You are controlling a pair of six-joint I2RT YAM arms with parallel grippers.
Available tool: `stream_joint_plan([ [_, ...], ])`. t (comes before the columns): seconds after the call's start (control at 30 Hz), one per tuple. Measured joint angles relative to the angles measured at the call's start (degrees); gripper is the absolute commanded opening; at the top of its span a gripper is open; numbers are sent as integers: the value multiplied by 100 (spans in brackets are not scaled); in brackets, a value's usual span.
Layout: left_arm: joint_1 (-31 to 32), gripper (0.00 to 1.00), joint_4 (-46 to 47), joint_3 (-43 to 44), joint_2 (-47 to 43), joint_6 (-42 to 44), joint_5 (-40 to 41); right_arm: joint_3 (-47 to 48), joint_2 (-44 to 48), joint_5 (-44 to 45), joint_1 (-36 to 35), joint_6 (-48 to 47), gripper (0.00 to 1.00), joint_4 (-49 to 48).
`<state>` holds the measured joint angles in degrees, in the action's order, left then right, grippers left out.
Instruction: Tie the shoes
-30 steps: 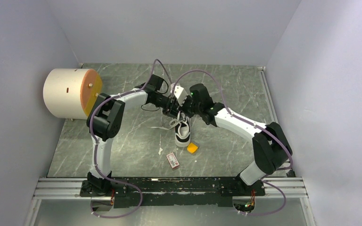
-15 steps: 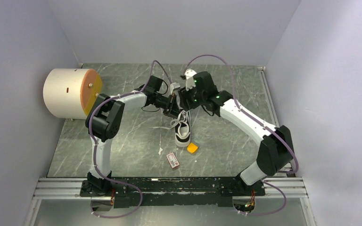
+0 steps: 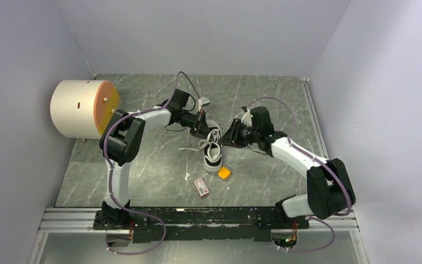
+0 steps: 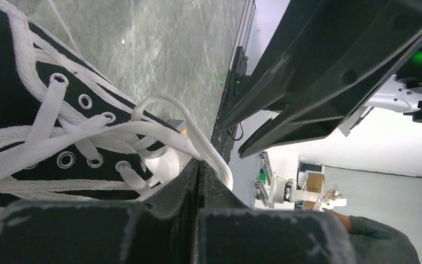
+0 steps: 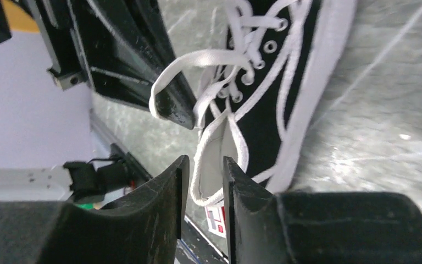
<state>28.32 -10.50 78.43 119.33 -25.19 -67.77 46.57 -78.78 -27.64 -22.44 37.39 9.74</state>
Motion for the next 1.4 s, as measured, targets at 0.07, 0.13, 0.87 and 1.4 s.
stream_joint_plan([
  [0.07,0,5,17,-11,0,-46,-2,-426,-46,-450,24,260,41,-822],
  [0.13,0,5,50,-11,0,-109,-4,-798,-55,-796,28,341,45,-1541],
  [0.87,0,5,566,-11,0,-636,-260,-1534,-1237,-1611,33,339,33,-5554],
  [1.4,-826,70,-957,-542,-1266,750,1978,-1532,-450,-874,68,308,0,-4059],
])
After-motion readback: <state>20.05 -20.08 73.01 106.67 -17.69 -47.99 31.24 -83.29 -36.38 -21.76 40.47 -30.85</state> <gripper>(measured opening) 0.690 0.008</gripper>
